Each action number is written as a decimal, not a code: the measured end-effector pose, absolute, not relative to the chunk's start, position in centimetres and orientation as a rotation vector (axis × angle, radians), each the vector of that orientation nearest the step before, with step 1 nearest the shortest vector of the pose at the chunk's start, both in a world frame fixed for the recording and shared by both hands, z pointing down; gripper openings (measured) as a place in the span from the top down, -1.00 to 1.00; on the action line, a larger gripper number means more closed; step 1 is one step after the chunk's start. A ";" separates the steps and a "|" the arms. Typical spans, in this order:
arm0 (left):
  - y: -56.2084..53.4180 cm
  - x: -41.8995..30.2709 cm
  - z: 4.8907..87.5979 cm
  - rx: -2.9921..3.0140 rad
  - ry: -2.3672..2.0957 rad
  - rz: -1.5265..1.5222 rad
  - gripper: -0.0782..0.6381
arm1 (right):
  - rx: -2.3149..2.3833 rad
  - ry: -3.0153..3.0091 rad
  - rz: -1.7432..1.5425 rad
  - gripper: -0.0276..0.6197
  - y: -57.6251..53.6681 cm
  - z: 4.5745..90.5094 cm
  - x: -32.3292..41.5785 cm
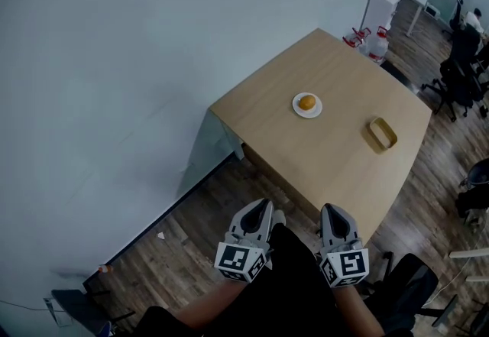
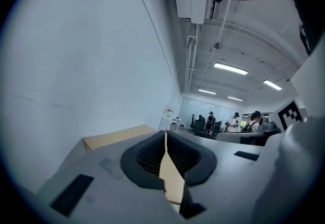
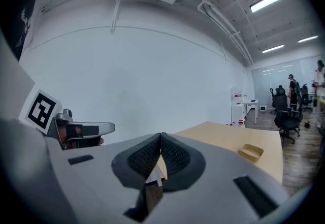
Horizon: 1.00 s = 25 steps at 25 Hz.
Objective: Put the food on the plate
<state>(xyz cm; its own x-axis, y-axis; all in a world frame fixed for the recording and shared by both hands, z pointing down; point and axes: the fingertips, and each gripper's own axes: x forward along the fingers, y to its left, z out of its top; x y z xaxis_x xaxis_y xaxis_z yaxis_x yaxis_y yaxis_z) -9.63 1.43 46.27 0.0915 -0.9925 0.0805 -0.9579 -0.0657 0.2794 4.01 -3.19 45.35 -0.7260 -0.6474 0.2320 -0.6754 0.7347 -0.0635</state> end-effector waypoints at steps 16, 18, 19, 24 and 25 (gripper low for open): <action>4.0 -10.6 45.2 2.166 -1.972 -0.212 0.71 | 1.102 -2.740 0.104 0.73 -0.3 43.6 3.2; 4.0 -10.4 45.1 2.181 -1.975 -0.206 0.71 | 1.102 -2.738 0.099 0.73 -0.4 43.6 3.2; 4.0 -10.3 45.0 2.185 -1.976 -0.205 0.71 | 1.099 -2.739 0.093 0.73 -0.4 43.5 3.1; 4.5 -10.1 44.6 2.172 -2.000 -0.235 0.71 | 1.084 -2.756 0.063 0.73 -0.2 42.9 3.1; 4.7 -10.2 44.7 2.165 -2.006 -0.240 0.71 | 1.080 -2.759 0.057 0.73 -0.2 42.9 3.1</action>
